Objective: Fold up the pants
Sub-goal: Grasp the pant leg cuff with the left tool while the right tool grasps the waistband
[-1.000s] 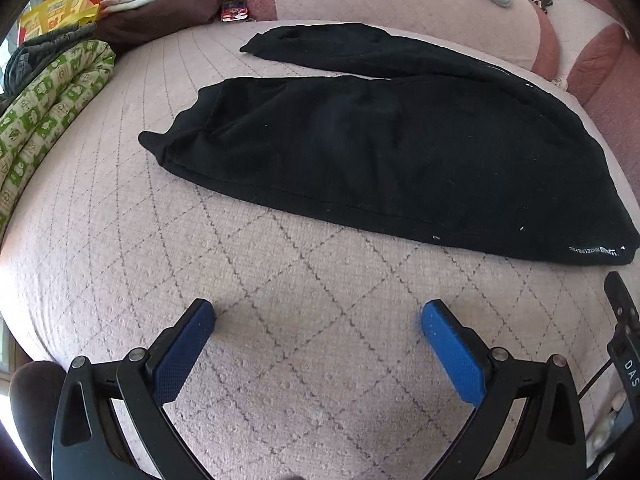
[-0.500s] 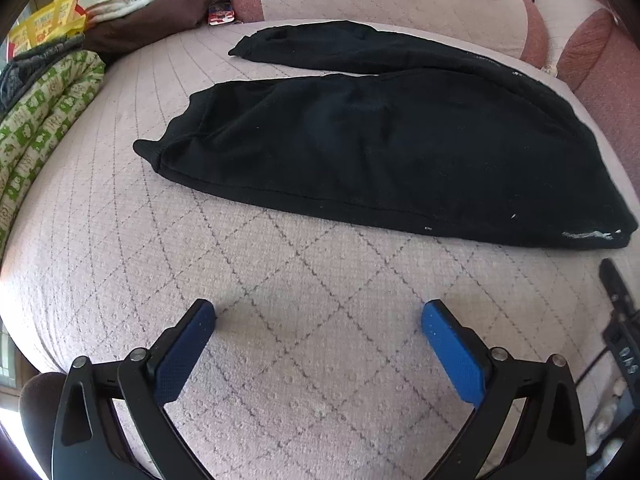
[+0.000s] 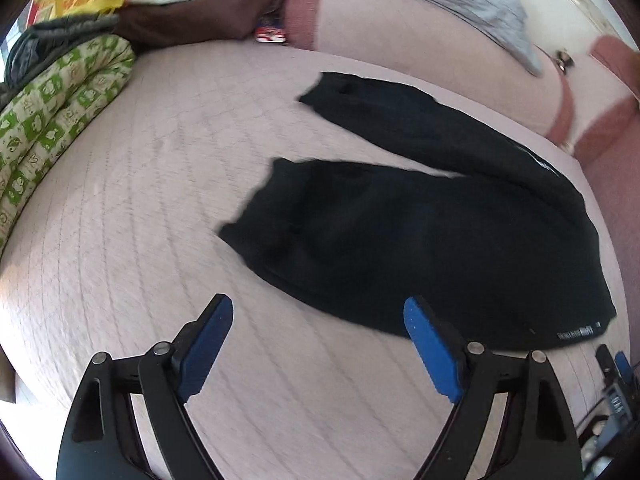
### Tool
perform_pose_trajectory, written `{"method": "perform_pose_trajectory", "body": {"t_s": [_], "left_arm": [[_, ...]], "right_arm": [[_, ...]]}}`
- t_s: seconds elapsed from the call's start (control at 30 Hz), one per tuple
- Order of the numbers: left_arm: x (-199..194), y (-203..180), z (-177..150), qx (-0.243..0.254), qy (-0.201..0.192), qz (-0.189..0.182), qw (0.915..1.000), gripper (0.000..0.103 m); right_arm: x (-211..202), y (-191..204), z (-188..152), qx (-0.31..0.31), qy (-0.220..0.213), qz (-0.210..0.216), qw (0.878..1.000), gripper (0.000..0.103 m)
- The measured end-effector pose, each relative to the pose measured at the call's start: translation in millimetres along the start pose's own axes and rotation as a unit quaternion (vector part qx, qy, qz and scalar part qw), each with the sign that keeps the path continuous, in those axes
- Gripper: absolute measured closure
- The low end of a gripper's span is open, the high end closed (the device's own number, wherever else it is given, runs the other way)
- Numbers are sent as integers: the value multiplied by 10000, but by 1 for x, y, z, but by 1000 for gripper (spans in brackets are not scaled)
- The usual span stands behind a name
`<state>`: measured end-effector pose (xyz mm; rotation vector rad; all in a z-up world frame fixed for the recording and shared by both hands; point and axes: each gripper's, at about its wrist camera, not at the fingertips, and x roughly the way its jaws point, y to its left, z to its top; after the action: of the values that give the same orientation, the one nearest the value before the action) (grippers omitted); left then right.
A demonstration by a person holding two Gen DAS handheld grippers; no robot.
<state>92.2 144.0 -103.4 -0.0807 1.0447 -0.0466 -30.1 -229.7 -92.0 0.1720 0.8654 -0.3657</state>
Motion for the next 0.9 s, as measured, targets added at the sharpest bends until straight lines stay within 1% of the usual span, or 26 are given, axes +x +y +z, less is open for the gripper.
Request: {"method": "perform_pose_trajectory", "body": {"t_s": [0.07,0.1,0.2,0.27,0.37,0.47,0.63,0.67,0.73,0.8,0.87,0.9], "left_arm": [[10,19,7,-119,3,191,9997,16],[14,27,6,-202,34,217,9996,16],[27,53,7,-544,155,58,9984,16],[33,61,7,-545,148,80,9984,16],[34,57,7,-353,48,210,9991,16],[35,52,10,-280,15,145,9995,16],[39,55,16,-547,-18,-55,9985,16],[41,59,16,-647,-18,-114,9978,16],[44,63,18,-694,-58,-152,9975,16],[47,62,22,-628,-89,-126,9979,15],[54,58,30,-542,-71,-131,9984,9],[58,56,33,-497,-45,-129,9987,8]], "right_arm": [[7,-8,7,176,182,159,9996,5],[11,-11,10,250,274,199,9991,6],[18,-18,13,430,470,248,9977,10],[19,-24,13,574,526,255,9966,11],[20,-28,13,645,595,195,9959,11],[22,-26,10,596,691,224,9956,11],[29,-28,10,885,872,411,9914,11],[31,-29,11,932,882,425,9908,11],[34,-30,13,974,889,410,9904,11],[38,-29,16,960,873,372,9909,11],[44,-28,22,984,862,367,9907,10],[49,-27,26,1026,842,369,9905,10]]}}
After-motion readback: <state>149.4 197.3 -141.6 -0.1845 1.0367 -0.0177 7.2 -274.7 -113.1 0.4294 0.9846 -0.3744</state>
